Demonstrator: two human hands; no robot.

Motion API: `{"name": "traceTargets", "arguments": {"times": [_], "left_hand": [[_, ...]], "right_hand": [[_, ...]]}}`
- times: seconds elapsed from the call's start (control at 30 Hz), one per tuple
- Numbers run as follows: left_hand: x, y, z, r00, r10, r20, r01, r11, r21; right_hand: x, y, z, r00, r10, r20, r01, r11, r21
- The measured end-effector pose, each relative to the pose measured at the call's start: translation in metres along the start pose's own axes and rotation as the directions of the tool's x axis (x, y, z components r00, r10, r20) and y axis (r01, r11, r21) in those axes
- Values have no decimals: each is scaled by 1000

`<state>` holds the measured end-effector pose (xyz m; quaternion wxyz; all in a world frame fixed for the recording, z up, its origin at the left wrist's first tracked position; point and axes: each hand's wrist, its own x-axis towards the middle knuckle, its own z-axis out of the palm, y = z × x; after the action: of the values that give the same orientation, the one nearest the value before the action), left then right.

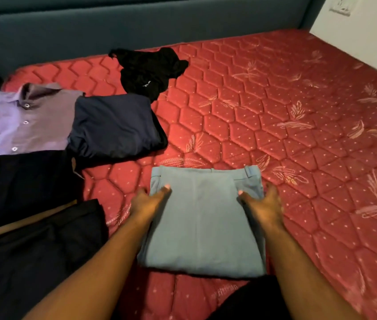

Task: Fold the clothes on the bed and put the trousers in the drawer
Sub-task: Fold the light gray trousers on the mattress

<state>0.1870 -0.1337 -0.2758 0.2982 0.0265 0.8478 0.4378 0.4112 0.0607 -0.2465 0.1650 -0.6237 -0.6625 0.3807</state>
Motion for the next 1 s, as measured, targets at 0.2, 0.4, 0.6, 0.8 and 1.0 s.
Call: {"name": "traceTargets", "arguments": {"times": [0.2,0.4,0.6,0.8,1.0], "left_hand": [[-58,17,-4,977,125,171,-65,945,-321],[-116,15,-65,964,266,24,-222,848,-481],[-200,-26,-213,882,350,-316,-460,788,-409],[-200,-129,-316,843,139,-520,-259,951,-166],[-171,-191,-301,821,218,-527,25,909,416]], "right_hand": [[-32,-2,9,966,112,231,-209,867,452],[-95,-59,-11,907,-135,399,-146,788,598],[-211,-127,11,773,-389,501,-49,750,659],[-291,-149,117,674,-425,605,70,851,520],[-338,-111,182,539,-606,585,834,480,-271]]}}
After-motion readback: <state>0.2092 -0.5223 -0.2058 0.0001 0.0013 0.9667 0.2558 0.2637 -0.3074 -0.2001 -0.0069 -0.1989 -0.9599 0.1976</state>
